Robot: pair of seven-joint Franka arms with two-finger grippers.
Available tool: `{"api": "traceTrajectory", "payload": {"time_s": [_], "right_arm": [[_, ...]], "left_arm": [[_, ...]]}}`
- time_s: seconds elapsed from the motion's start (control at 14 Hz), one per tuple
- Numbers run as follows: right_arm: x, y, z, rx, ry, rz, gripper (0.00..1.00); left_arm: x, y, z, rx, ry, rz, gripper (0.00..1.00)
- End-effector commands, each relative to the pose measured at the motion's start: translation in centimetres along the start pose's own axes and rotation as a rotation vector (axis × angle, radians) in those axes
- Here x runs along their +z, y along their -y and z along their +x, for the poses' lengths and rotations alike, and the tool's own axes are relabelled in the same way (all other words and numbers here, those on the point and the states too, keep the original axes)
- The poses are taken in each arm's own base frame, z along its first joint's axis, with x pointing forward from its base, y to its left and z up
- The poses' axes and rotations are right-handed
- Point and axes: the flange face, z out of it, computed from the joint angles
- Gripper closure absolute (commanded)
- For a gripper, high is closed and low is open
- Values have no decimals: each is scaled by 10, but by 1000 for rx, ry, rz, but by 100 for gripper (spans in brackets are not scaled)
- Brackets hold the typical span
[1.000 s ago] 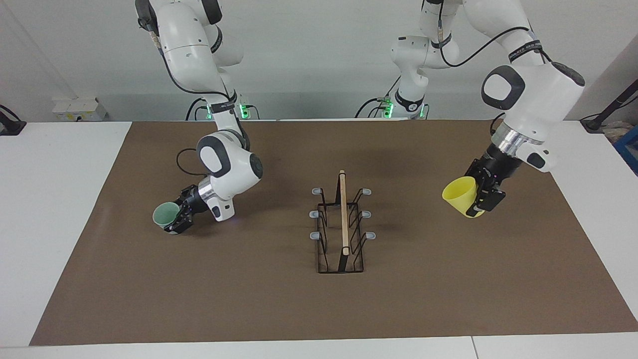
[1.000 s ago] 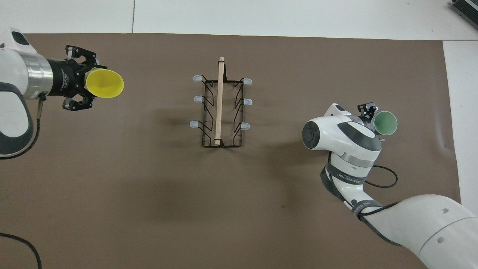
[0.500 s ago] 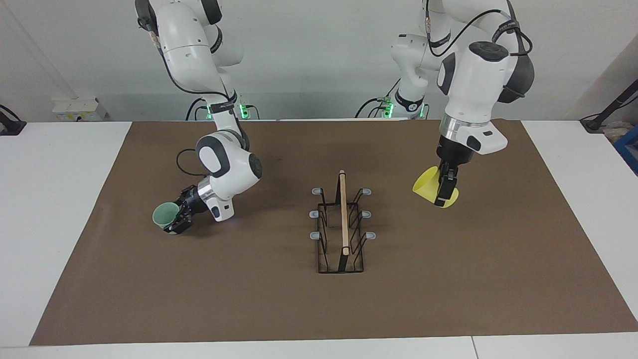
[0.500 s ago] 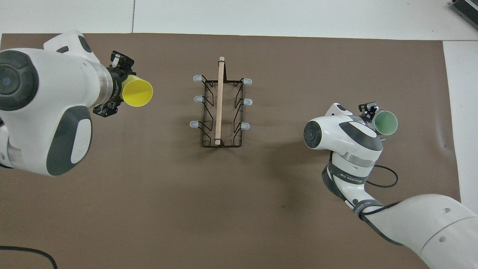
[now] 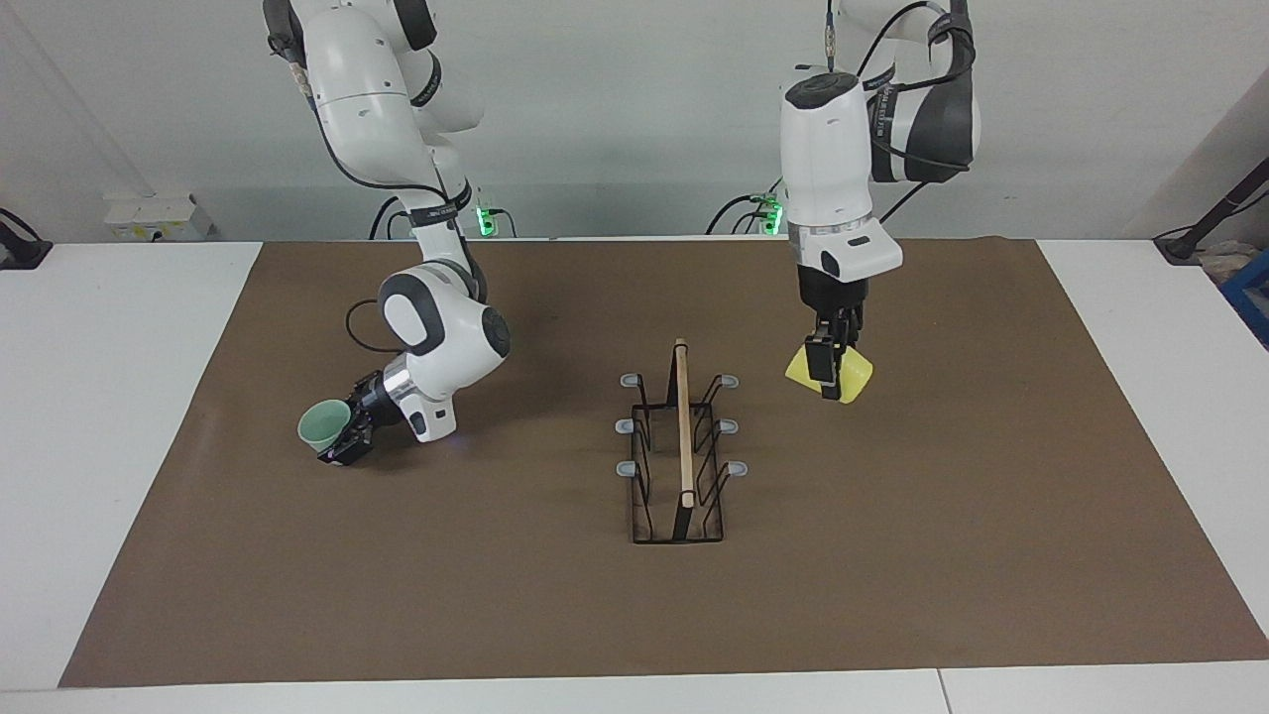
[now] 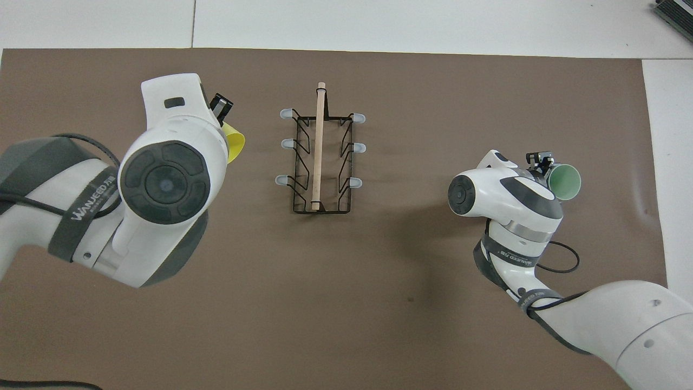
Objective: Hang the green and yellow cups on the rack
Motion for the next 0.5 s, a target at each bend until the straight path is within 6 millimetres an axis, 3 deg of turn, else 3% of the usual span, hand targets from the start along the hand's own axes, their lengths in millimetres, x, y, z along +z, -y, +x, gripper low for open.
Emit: {"api": "traceTrajectory", "payload": {"time_s": [0.0, 0.07, 0.29, 0.43], "right_arm": [[1, 5, -5, 5, 14, -19, 73], [-2, 3, -7, 4, 29, -16, 91], [-17, -7, -14, 58, 1, 14, 97], [-42, -15, -26, 116, -51, 36, 100]], "left_arm": [[-8, 15, -18, 53, -98, -24, 100], [-7, 16, -26, 79, -134, -25, 100], [-3, 14, -49, 113, -203, -40, 100], [-2, 14, -65, 138, -201, -42, 100]]}}
